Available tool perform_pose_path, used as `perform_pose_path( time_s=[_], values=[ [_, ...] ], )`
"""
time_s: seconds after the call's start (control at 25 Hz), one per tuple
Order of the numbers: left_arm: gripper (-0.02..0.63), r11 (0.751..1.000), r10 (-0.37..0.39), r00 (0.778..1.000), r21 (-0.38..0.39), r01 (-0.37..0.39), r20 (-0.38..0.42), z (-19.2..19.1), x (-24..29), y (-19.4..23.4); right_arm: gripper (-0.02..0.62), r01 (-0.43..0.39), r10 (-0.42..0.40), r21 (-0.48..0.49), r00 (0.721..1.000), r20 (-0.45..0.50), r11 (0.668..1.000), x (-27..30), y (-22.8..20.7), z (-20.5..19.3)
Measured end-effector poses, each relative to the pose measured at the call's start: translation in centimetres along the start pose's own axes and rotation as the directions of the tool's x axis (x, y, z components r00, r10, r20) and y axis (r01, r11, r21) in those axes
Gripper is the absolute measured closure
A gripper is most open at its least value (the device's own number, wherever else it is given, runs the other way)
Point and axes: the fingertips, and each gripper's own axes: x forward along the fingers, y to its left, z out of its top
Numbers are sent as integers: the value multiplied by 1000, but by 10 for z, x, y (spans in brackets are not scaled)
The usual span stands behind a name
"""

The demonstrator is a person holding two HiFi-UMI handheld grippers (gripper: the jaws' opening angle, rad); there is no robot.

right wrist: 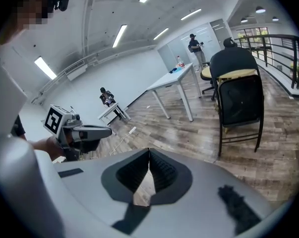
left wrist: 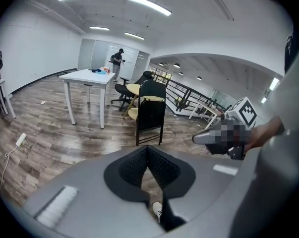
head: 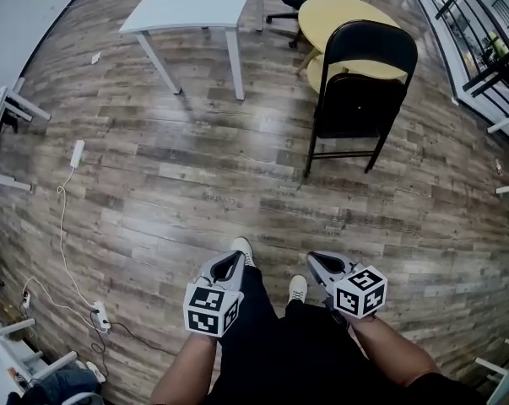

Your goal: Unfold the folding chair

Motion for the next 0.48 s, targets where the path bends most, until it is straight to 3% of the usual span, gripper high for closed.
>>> perform_pose_path(
  time_s=[0.24, 0.48],
  values=[
    [598, 999, -27, 999, -18, 28, 29, 47, 4, 60, 589, 39, -39, -6, 999, 19, 999, 42, 11, 55],
    [598, 997, -72, 996, 44, 69, 62, 103, -1, 99, 589, 86, -84, -17, 992, 90, 996, 68, 24, 117]
  ],
)
